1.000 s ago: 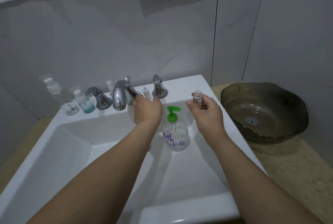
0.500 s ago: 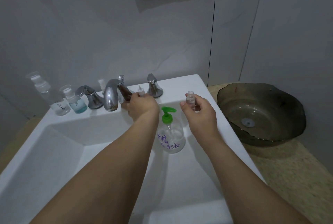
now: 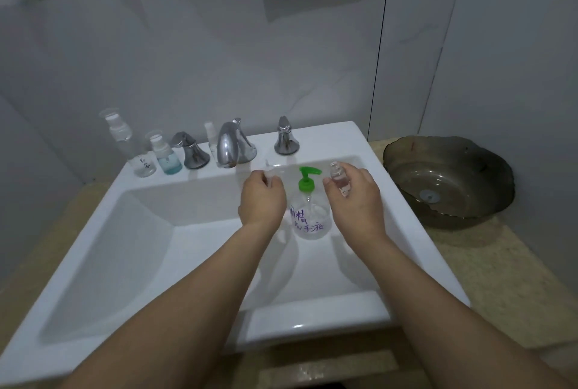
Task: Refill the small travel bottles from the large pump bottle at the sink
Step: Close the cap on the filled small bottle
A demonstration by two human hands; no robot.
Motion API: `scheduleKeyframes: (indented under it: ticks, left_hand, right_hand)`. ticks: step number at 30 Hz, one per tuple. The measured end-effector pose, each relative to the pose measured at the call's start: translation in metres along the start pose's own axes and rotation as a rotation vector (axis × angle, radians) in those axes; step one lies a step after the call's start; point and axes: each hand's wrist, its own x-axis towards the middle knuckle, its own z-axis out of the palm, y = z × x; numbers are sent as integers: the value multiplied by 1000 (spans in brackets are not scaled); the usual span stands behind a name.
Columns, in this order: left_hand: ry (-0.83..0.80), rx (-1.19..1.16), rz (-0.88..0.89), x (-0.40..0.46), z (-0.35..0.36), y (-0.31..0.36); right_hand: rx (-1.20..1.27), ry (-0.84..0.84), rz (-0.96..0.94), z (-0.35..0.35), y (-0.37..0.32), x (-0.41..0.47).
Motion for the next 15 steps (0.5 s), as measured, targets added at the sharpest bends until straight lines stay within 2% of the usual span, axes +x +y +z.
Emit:
scheduleKeyframes:
  ticks: [3, 7, 12, 15]
  left_hand:
    - [-167, 31, 58, -15, -26, -15]
    - [-309, -149, 7, -33, -62, -25]
    - [-287, -304, -66, -60, -86, -43]
    - [-250, -455, -135, -56, -95, -47]
  right_hand:
    - [-29, -35, 54, 2, -7, -22]
    - [68, -223, 151, 3, -18, -41]
    - [44, -489, 167, 15, -32, -66]
    - [21, -516, 160, 15, -30, -68]
